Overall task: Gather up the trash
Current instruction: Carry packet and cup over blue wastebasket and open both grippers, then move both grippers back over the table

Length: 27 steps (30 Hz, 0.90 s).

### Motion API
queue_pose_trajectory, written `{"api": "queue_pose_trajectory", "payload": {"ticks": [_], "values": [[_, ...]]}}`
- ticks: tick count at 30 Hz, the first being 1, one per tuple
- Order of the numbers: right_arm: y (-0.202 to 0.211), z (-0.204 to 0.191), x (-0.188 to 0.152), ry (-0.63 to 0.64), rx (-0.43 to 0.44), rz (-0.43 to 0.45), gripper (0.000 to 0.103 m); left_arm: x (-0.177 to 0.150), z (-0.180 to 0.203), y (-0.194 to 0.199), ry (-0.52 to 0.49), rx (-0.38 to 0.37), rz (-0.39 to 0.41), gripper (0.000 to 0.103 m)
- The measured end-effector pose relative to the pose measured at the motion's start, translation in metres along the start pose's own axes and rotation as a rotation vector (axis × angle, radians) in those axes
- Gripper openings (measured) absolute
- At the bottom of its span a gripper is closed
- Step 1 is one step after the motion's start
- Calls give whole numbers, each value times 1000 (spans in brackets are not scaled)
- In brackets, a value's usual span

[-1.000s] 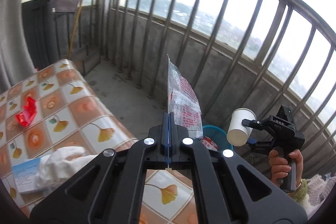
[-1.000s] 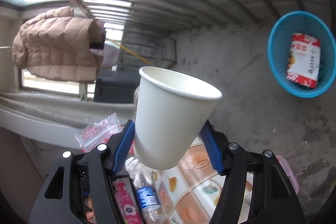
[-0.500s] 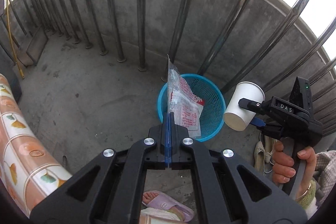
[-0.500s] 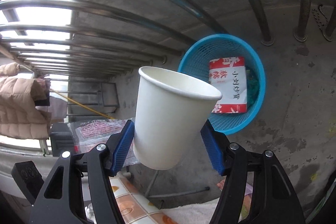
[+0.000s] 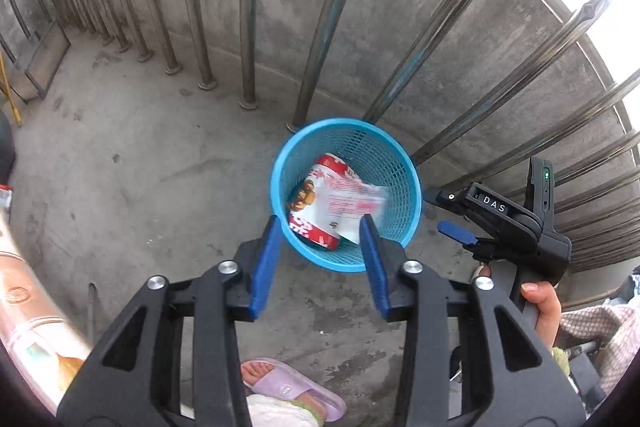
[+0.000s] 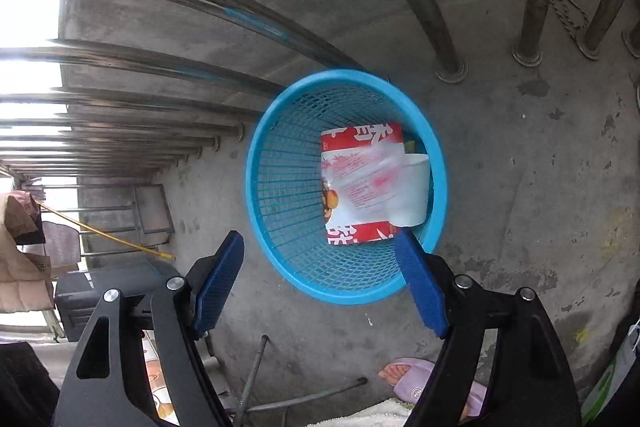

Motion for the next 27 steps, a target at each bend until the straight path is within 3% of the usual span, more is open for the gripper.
{"api": "queue_pose_trajectory", "payload": {"ticks": [7,15,20,27], "values": [[28,-45,-17,104,76,37,80,-23,-10,77,17,41,92,59],[23,-120,-83,299,148,-116,80,-90,-51,181,126,81,213,67],[33,-168,-137,449,202,-206,80,-157,-104,254,247,183,319,69],[53,-224,-204,620,259,-288,80,-261,-215,340,544,322,459,70]]}}
Point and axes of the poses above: each gripper's, at about its wrist camera, not at the fingertips, and y roughly against the way its jaws point, z to its right, x to its top, the point moved 7 cm from there along -y, roughly the way its jaws point, and after that the axes turned 5 degrees about -z, right-handed, at the moved point
